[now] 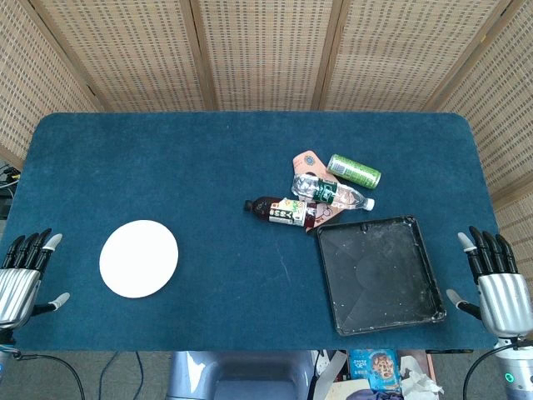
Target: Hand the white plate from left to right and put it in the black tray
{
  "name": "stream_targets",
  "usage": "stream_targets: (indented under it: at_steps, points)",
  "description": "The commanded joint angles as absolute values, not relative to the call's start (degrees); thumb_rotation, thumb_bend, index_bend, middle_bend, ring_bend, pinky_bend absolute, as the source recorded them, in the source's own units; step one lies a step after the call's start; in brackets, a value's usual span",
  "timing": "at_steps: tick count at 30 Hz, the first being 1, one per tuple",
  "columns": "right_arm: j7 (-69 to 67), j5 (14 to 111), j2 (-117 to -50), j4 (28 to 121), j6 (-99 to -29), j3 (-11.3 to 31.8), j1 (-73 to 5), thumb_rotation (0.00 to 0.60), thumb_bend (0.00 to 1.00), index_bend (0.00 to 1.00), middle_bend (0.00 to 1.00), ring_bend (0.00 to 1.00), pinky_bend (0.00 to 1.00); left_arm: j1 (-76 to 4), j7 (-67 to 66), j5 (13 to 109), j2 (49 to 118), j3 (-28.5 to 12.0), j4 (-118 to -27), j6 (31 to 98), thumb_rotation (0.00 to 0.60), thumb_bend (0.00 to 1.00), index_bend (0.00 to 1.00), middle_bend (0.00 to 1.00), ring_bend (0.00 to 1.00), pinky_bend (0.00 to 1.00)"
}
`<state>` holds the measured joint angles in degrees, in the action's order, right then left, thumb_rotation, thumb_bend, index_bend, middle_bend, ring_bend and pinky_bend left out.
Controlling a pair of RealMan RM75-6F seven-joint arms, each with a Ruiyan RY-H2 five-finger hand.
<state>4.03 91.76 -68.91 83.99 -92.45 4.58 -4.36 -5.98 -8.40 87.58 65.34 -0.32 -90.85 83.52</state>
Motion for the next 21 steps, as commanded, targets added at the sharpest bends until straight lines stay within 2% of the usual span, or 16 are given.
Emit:
stream_targets:
  at_steps: [1, 9, 21]
  points:
    - [4.8, 91.1, -68.5, 84.8, -91.9, 4.5, -4.3, 0.600, 0.00, 0.00, 0.00, 0.00, 0.00, -6.0, -9.5, 87.3, 65.3, 0.1, -91.3, 83.0, 0.600, 0.00, 0.00, 0.00, 0.00, 0.00]
    - [4.7, 90.6, -68.2, 85.3, -91.4, 4.6, -4.3, 0.600, 0.00, 0.00, 0.00, 0.00, 0.00, -7.0, -7.3, 89.8, 69.5, 1.1, -85.4, 81.7, 0.600, 0.00, 0.00, 0.00, 0.00, 0.00]
    - [4.6, 89.8, -67.8, 85.8, -90.6, 4.7, -4.4, 0.600, 0.00, 0.00, 0.00, 0.00, 0.00, -9.0, 5.7, 93.5, 82.6, 3.8, -64.6, 78.3, 0.600, 0.00, 0.00, 0.00, 0.00, 0.00]
